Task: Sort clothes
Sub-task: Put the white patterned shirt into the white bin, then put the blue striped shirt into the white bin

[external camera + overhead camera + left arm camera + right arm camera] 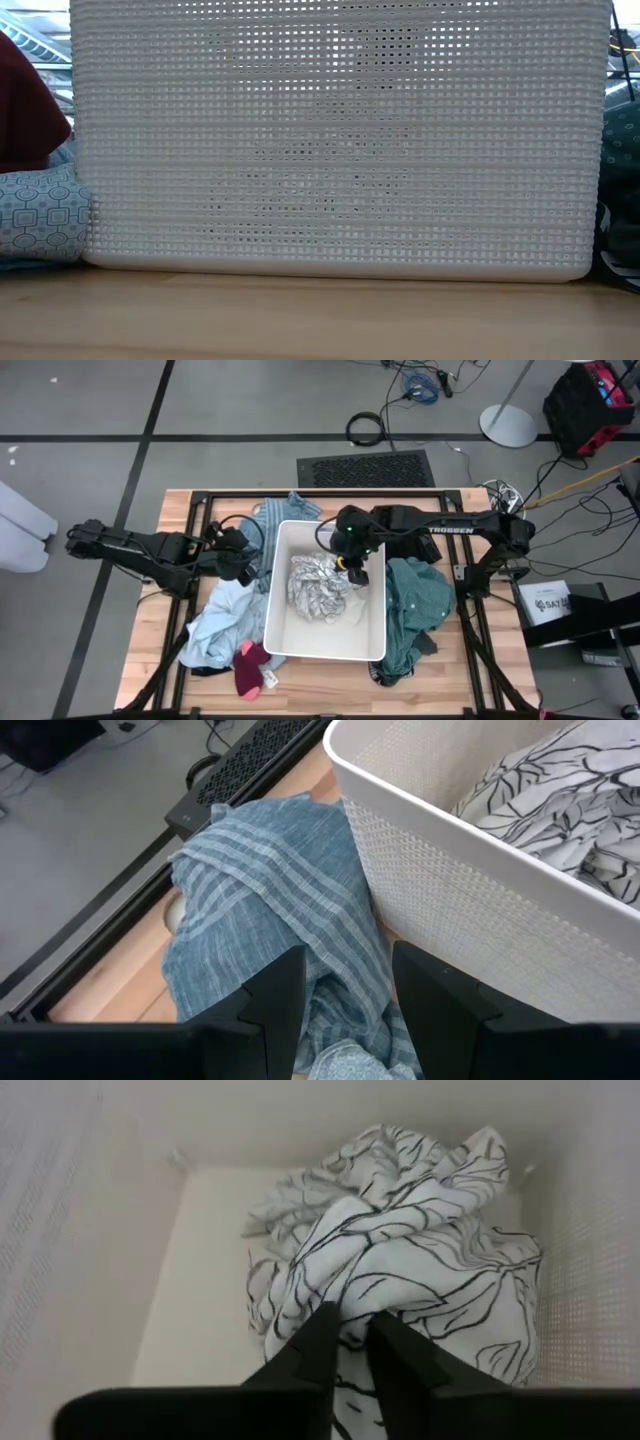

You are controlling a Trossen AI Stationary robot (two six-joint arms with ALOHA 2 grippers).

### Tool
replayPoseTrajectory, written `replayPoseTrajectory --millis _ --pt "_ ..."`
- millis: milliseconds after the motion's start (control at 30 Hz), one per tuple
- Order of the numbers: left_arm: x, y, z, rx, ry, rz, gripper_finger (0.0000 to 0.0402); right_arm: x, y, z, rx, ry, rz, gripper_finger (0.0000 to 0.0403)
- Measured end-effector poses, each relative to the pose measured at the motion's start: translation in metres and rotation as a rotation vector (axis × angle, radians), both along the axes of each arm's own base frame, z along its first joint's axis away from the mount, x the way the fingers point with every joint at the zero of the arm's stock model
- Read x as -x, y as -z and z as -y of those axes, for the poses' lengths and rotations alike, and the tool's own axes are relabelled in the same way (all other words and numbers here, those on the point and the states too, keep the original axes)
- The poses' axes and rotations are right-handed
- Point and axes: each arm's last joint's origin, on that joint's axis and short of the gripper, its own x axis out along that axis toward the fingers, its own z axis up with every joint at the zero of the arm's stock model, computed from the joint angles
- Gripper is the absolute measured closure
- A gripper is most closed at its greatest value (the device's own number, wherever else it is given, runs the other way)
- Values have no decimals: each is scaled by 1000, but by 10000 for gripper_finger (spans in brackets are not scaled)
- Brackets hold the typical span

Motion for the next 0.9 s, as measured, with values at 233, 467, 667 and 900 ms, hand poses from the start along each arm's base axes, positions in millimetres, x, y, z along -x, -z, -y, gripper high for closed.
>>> replayPoseTrajectory --millis 233,467,667,900 --pt "0 0 0 -1 1 -1 240 4 -7 1 89 1 -4 289" --pt "0 0 0 2 1 -1 240 4 -47 1 124 17 44 265" --pt "0 0 0 2 2 -3 240 11 -90 -1 136 11 101 264" --pt "0 0 0 -1 6 -6 240 20 -121 -3 126 28 142 264"
